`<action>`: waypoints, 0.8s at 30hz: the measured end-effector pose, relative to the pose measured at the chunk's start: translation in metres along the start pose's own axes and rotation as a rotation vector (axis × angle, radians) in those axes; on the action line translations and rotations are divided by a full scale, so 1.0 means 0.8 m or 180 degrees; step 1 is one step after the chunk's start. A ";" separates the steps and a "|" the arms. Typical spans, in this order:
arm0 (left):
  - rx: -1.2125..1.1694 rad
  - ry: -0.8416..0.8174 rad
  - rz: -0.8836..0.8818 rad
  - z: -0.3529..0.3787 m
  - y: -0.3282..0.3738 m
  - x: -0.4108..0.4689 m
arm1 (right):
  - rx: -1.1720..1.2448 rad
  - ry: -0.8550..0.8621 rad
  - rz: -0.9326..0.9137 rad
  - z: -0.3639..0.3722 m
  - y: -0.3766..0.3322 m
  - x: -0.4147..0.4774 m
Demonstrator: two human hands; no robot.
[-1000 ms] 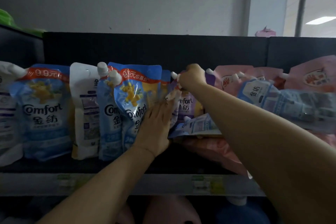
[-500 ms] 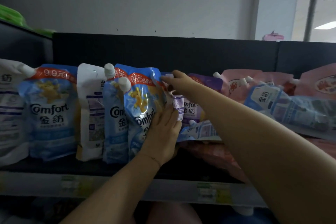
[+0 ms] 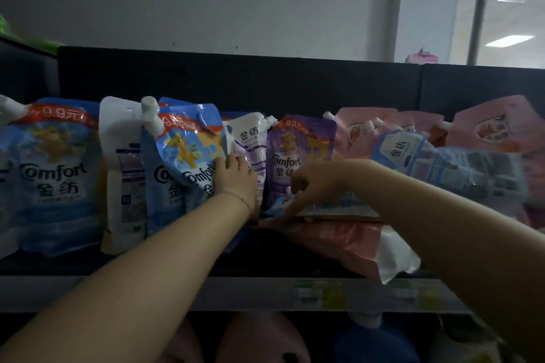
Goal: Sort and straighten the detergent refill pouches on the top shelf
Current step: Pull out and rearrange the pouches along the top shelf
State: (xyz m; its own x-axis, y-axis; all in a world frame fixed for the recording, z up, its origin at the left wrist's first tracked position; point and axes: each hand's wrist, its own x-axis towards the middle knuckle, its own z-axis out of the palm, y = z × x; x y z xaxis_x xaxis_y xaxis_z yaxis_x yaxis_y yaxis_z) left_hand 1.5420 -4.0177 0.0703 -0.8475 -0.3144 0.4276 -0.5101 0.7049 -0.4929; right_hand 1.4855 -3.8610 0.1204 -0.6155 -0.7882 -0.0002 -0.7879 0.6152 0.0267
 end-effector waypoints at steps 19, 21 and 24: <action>-0.0487 0.0287 0.0226 -0.023 -0.001 -0.017 | 0.0236 0.2954 0.0850 0.013 0.010 -0.031; 0.0049 0.0306 0.0326 -0.024 0.011 -0.032 | 0.0615 0.3414 0.0886 0.004 0.011 -0.037; 0.0864 0.0420 0.0599 -0.016 0.029 -0.055 | 0.1235 0.3990 0.0989 -0.014 0.014 -0.043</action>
State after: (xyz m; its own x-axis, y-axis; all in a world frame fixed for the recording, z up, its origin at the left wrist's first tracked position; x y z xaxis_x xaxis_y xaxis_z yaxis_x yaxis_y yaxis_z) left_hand 1.5695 -3.9793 0.0495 -0.9132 -0.0977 0.3955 -0.3821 0.5423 -0.7483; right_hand 1.4982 -3.8272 0.1321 -0.4990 0.0277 0.8661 -0.7037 0.5704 -0.4237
